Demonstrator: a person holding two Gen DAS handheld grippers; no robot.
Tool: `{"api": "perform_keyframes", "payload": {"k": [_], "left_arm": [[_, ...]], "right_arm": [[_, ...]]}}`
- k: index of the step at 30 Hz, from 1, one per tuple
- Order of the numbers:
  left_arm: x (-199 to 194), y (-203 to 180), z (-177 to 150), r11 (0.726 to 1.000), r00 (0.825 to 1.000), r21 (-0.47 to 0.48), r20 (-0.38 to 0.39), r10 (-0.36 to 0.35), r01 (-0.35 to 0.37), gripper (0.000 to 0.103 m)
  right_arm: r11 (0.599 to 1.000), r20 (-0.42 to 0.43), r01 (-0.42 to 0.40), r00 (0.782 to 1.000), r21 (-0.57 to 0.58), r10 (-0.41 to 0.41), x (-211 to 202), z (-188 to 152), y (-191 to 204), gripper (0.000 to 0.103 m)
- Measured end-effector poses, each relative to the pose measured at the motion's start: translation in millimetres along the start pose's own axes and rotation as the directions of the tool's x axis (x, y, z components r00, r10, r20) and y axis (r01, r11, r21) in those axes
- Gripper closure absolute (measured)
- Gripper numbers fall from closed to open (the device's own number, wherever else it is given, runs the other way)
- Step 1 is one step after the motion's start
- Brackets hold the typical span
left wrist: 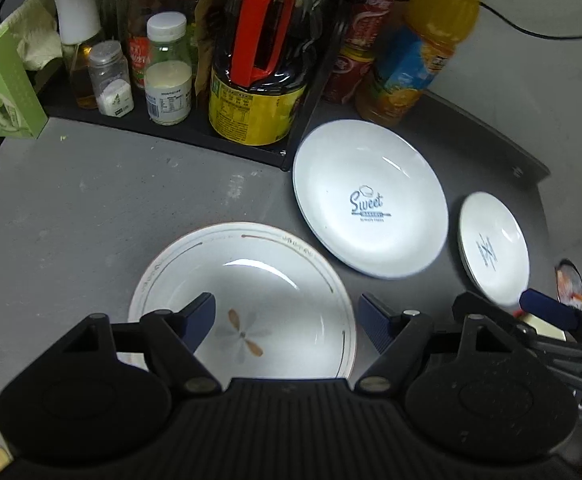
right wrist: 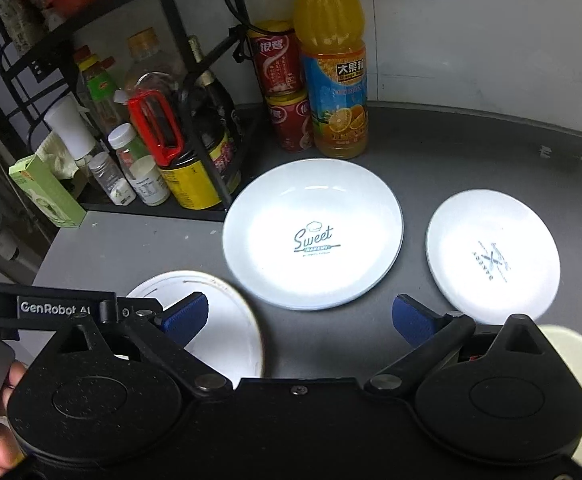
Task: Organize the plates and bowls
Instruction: 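Move both grippers toward the white plate printed 'Sweet', then close both grippers on the rim of the 'Sweet' plate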
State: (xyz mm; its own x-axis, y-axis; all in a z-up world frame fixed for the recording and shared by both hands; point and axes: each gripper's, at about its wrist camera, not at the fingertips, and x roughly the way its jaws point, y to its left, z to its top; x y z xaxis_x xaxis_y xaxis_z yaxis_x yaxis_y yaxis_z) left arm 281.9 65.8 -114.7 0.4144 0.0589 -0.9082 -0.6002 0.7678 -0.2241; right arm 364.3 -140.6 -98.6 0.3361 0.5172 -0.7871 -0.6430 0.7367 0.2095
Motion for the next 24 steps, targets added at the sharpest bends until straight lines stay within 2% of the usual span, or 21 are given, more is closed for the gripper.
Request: {"api": "perform_keyframes", "payload": {"k": [3, 9, 12, 15, 20, 24], "left_arm": [[14, -5, 8, 0.999, 1.000, -0.049, -0.023, 0.003, -0.004, 0.026], [35, -17, 26, 0.996, 1.000, -0.085, -0.028, 0.004, -0.006, 0.027], [43, -20, 35, 0.994, 1.000, -0.111, -0.023, 0.009, -0.012, 0.027], [51, -21, 44, 0.990, 1.000, -0.138, -0.018, 0.017, -0.019, 0.027], [69, -16, 56, 0.978, 1.000, -0.210, -0.017, 0.006, -0.010, 0.031], [84, -12, 63, 0.968, 1.000, -0.249, -0.025, -0.003, -0.003, 0.044]], "right_arm": [[0.999, -0.001, 0.000, 1.000, -0.036, 0.000, 7, 12, -10, 0.004], [0.998, -0.018, 0.001, 1.000, -0.067, -0.003, 29, 37, -35, 0.005], [0.998, -0.043, -0.002, 0.999, -0.070, -0.001, 42, 48, -46, 0.011], [0.999, -0.076, -0.028, 0.997, -0.042, 0.025, 57, 59, -60, 0.021], [0.998, -0.121, -0.057, 0.991, 0.000, 0.057, 81, 71, -79, 0.032], [0.996, -0.157, -0.079, 0.984, 0.034, 0.084, 102, 76, -93, 0.043]]}}
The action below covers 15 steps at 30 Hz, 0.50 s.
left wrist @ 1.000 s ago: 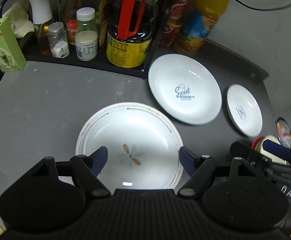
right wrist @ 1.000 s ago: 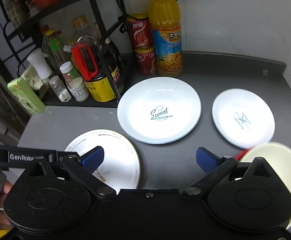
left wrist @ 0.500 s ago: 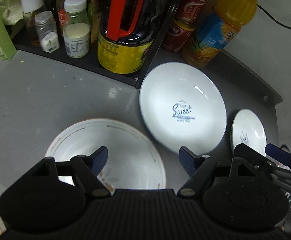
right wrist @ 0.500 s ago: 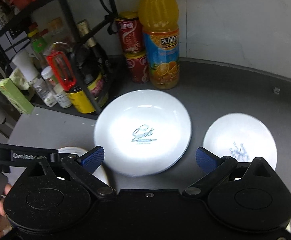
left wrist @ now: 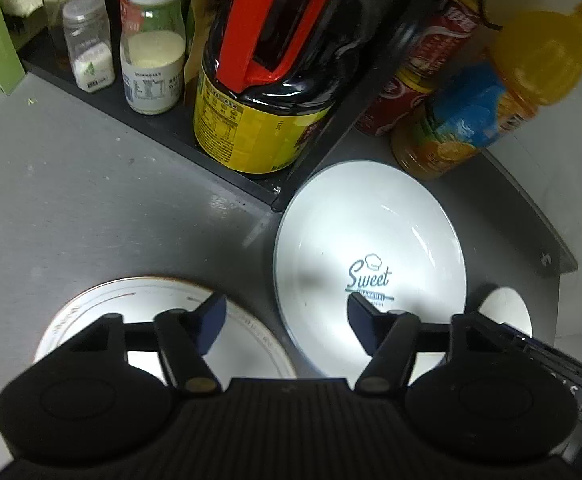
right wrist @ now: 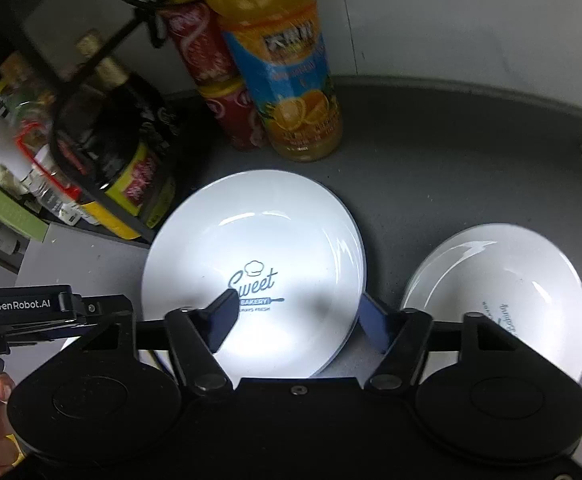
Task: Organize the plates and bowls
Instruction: 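Close both grippers on the rim of the 'Sweet' plate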
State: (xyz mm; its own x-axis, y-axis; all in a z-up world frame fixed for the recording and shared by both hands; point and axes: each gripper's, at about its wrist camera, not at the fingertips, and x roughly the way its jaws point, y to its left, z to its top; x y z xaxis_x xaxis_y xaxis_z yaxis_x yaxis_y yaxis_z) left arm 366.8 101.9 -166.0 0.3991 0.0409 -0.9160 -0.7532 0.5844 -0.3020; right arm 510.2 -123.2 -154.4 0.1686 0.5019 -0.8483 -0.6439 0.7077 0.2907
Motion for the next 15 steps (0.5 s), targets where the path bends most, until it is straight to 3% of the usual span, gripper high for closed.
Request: {"api": "perform_keyframes", "payload": {"k": [7, 11, 15], "left_arm": [[27, 7, 9, 0.999, 1.000, -0.052, -0.023, 0.010, -0.011, 0.069], [37, 9, 10, 0.998, 1.000, -0.061, -0.017, 0.000, -0.001, 0.074], [46, 12, 12, 0.996, 1.000, -0.084, -0.015, -0.004, 0.002, 0.084]], "right_arm": [[0.999, -0.067, -0.037, 0.997, 0.018, 0.038, 29, 5, -16, 0.061], [0.998, -0.085, -0.049, 0.995, 0.028, 0.052, 38, 9, -21, 0.071], [0.997, -0.096, -0.068, 0.993, 0.041, 0.072, 47, 12, -25, 0.075]]}}
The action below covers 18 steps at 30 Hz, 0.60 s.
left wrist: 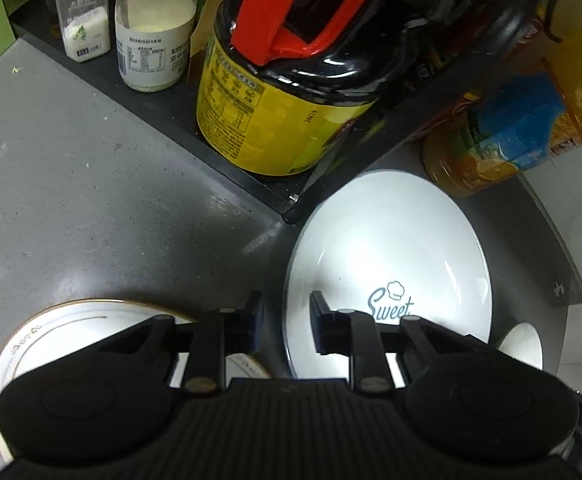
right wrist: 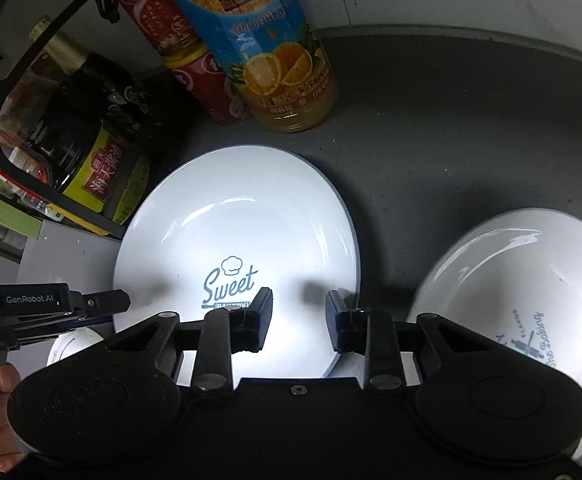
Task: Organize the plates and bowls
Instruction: 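Close both grippers on the rim of the 'Sweet' plate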
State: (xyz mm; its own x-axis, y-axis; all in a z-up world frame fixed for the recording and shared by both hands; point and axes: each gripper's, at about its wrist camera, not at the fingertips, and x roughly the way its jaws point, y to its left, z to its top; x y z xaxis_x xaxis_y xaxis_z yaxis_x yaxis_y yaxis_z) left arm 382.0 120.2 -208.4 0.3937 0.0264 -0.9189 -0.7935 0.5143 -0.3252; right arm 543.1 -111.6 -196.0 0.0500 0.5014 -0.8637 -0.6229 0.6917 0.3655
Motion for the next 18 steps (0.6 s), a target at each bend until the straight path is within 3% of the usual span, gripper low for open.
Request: {"api": "perform_keyframes", "payload": {"k": [10, 18], "left_arm": [[16, 10, 3, 0.996, 0.998, -0.068, -0.035, -0.057, 0.054, 0.093], [27, 9, 5, 0.994, 0.996, -0.080, -0.054, -0.072, 0.068, 0.093]], "right_arm": [[0.999, -0.036, -0.033, 0.999, 0.029, 0.034, 20, 4, -4, 0.085], [0.996, -0.033, -0.067, 0.997, 0.053, 0.069, 29, 6, -4, 0.090]]}}
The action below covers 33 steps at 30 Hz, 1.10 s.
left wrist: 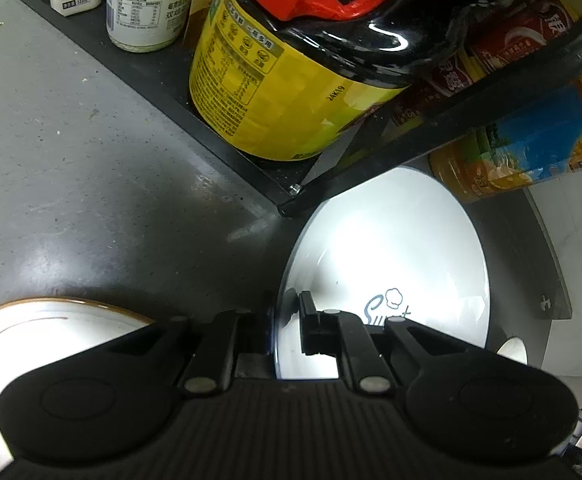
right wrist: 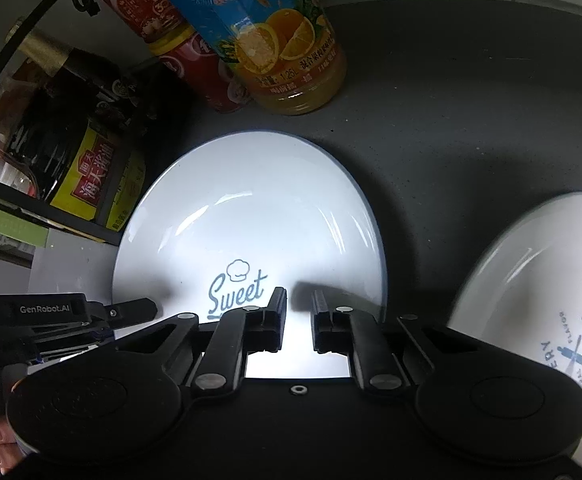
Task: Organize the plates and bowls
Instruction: 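Close both grippers on the rim of the 'Sweet' plate, then lift the 'Sweet' plate on edge and carry it over the flower-pattern plate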
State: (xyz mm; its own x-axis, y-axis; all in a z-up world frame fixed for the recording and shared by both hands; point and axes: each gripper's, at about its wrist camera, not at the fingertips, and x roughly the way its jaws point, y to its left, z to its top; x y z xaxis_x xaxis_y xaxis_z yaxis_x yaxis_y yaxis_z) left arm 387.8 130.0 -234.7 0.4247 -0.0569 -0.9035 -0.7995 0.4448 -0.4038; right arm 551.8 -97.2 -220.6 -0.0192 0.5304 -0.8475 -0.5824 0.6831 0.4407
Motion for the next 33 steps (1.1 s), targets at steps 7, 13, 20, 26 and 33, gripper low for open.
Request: {"api": "perform_keyframes", "payload": {"k": [7, 13, 20, 26, 33], "left_arm": [[-1, 5, 5, 1.000, 1.000, -0.017, -0.011, -0.025, 0.025, 0.094], [-8, 9, 5, 0.998, 0.998, -0.014, -0.021, -0.056, 0.056, 0.096], [-5, 16, 9, 0.998, 0.998, -0.014, -0.037, -0.060, 0.059, 0.096], [-8, 19, 13, 0.998, 0.997, -0.021, -0.045, -0.067, 0.066, 0.095], [-14, 23, 11, 0.997, 0.996, -0.026, -0.045, -0.075, 0.073, 0.095]], "right_arm": [[0.998, -0.009, -0.058, 0.998, 0.037, 0.059, 5, -3, -5, 0.103], [0.997, 0.064, -0.083, 0.995, -0.001, 0.083, -12, -2, 11, 0.103], [1.000, 0.073, -0.001, 0.997, 0.002, 0.001, -13, 4, 0, 0.099], [0.999, 0.129, 0.048, 0.990, 0.024, -0.051, -25, 10, -10, 0.089], [0.996, 0.182, 0.051, 0.981, 0.073, -0.063, -30, 19, -16, 0.087]]}}
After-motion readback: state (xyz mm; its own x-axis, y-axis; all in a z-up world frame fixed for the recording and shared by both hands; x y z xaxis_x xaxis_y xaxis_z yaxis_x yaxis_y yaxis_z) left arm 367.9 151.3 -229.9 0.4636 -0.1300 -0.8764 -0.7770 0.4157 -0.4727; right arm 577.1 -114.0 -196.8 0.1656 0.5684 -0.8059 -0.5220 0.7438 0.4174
